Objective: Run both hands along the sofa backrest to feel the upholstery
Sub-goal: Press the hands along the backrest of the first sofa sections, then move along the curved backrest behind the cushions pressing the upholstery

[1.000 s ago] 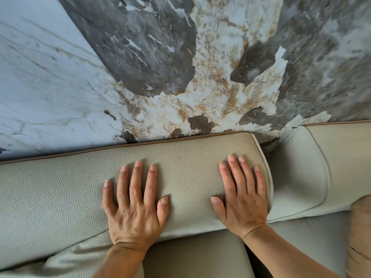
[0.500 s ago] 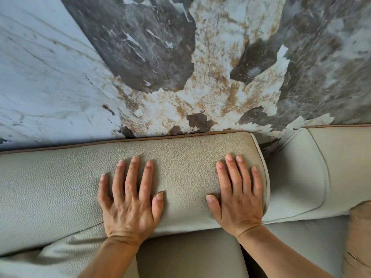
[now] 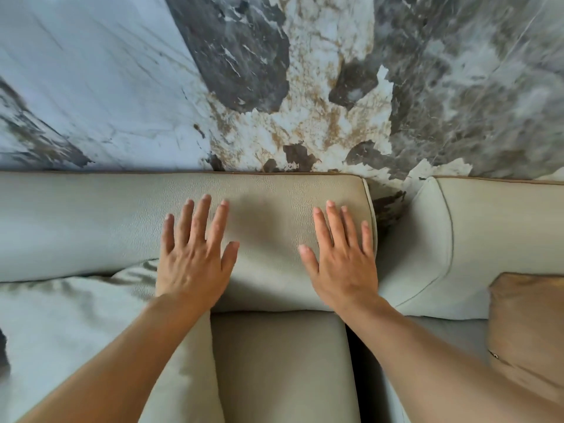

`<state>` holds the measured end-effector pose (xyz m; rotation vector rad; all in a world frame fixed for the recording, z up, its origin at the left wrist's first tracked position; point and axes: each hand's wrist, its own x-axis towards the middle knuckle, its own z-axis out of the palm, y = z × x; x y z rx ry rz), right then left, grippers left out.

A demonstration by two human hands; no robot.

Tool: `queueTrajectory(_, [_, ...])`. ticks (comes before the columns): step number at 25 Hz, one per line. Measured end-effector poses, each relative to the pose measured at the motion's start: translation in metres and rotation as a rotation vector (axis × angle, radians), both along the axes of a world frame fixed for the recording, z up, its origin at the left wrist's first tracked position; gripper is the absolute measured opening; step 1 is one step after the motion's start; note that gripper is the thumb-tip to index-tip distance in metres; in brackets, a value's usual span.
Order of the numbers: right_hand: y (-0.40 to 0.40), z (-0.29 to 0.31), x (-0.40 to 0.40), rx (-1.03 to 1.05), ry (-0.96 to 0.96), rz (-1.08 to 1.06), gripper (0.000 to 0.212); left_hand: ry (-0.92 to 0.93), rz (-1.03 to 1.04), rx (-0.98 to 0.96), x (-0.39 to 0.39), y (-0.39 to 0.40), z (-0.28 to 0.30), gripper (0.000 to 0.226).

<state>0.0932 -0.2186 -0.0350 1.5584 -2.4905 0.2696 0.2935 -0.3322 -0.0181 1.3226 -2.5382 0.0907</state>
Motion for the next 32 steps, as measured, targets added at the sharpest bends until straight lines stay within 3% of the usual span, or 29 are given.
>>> queueTrajectory(6, [0.054,0.048,0.026,0.032,0.009,-0.004,0.064,-0.046,-0.013,0.008,0.045,0.047,0.056,0.065])
queueTrajectory(13, [0.128,0.154,0.104,-0.001,0.028,-0.078,0.067,-0.068,-0.053,-0.103,0.135,0.089,0.161,0.065])
queueTrajectory(22, [0.225,0.313,0.280,-0.175,0.062,-0.191,0.066,0.069,-0.077,-0.089,0.294,0.184,0.308,0.067])
queueTrajectory(32, [0.272,0.398,0.386,-0.237,0.090,-0.066,0.069,0.120,0.063,-0.174,0.416,0.258,0.384,0.063])
